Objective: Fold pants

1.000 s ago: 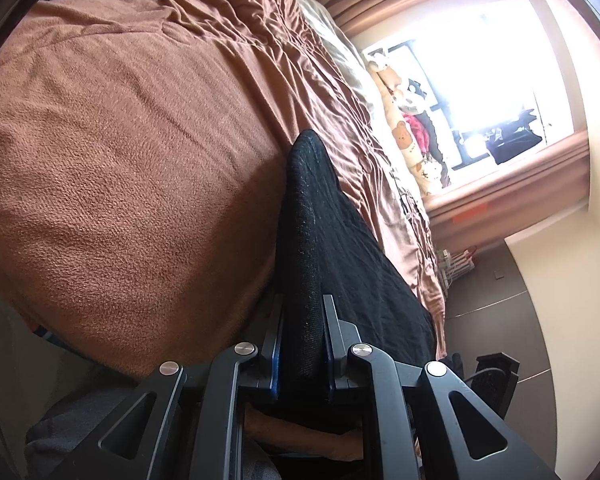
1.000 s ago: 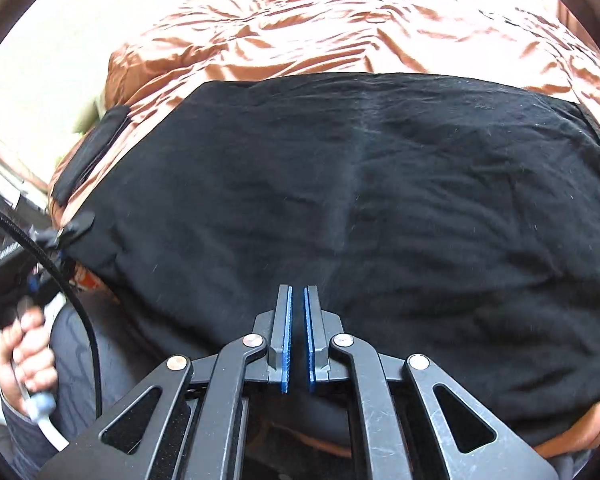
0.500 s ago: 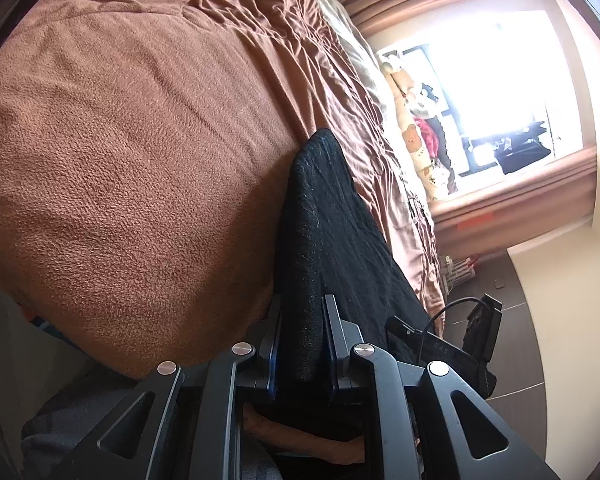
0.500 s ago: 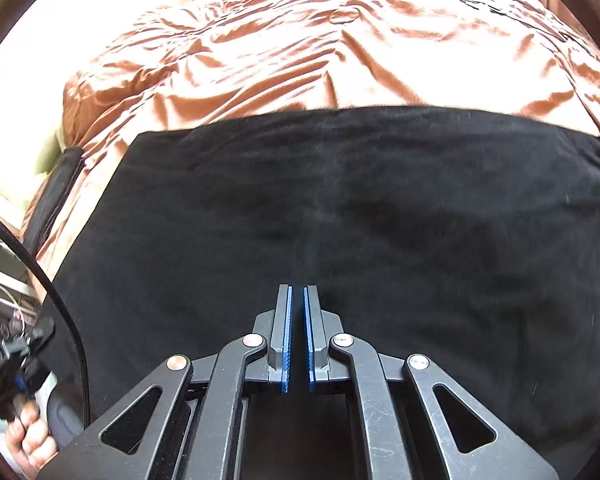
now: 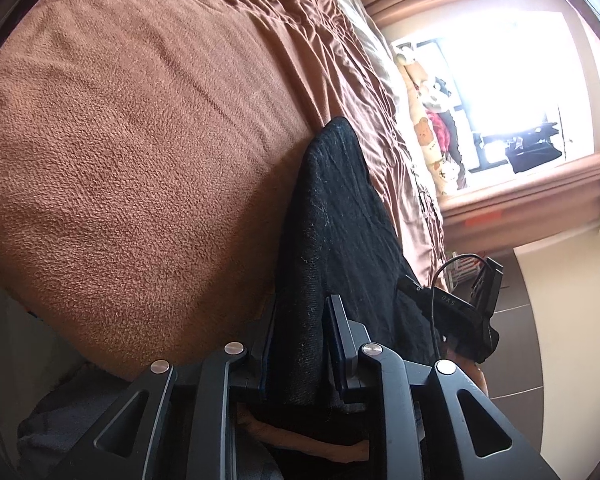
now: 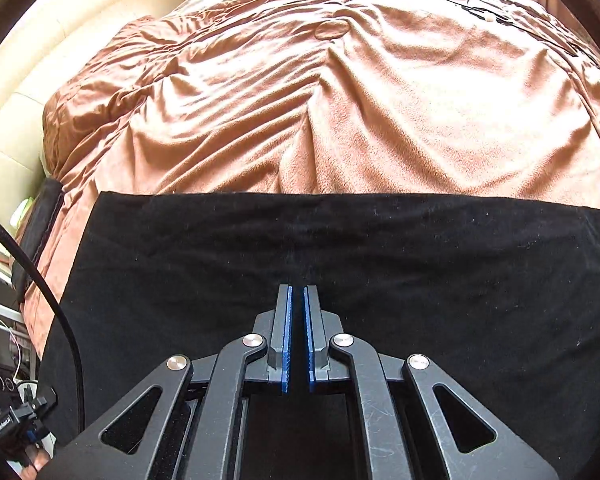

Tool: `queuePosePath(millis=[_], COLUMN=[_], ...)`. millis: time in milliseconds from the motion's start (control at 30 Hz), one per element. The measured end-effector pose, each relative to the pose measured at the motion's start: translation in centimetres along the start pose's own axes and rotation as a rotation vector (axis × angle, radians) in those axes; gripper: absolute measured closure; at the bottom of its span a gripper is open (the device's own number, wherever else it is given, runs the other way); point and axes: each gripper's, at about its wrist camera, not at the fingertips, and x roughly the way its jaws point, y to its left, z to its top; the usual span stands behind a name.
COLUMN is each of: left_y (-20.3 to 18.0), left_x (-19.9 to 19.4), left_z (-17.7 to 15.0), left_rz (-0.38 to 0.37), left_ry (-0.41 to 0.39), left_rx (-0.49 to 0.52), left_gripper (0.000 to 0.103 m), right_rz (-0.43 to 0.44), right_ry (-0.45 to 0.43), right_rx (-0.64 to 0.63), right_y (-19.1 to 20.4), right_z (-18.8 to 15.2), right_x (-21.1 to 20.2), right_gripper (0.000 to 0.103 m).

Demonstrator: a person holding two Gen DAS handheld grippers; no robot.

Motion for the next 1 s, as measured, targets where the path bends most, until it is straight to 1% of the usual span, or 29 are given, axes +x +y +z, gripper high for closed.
queuePosePath(millis=[100, 167, 300, 400, 467, 567, 800, 1000], left_y=[-0.5, -0.9, -1.2, -2.1, -3.0, -4.2, -8.7, -13.3], left_x=[0.1, 0.1, -0.2, -0.7, -1.0, -1.4, -2.1, -2.6], left_z=[-0.1, -0.2, -0.1, -0.2, -0.3, -0.4, -1.0, -1.4], left_rz=[0.008, 0.001, -0.010, -0.005, -0.020, -0.052, -0.089, -0.147], left_ry=[0.002, -0.004, -0.007, -0.018, -0.029, -0.032, -0.049, -0.048], left_rx=[0.037, 0.063, 0.075, 0.110, 0.133, 0.138, 0.227, 0.295], left_gripper=[0.080, 0.083, 0.088, 0.090, 0.090, 0.091, 0.091, 0.091], right_rz=[0.007, 0.013, 0.045, 0.081, 0.101, 0.115, 0.148, 0.202], right_ry=[0.002, 0.009, 0.029, 0.047, 0.049, 0.049, 0.068, 0.077], right_rx=[0.013, 0.007, -0.008, -0.028, -0.043, -0.054, -0.051, -0.027], right_y=[-0.3, -0.1, 0.3, 0.6, 0.6, 0.5, 0.0, -1.5], right_z=[-0.4, -0.9, -2.4, -3.9, -4.8, -6.3, -9.7, -11.7], right_x=[-0.3, -0.5, -1.0, -2.0, -3.0, -4.3, -6.1, -7.4], right_gripper=[0.100, 0.100, 0.100, 0.100, 0.100, 0.100, 0.100, 0.100])
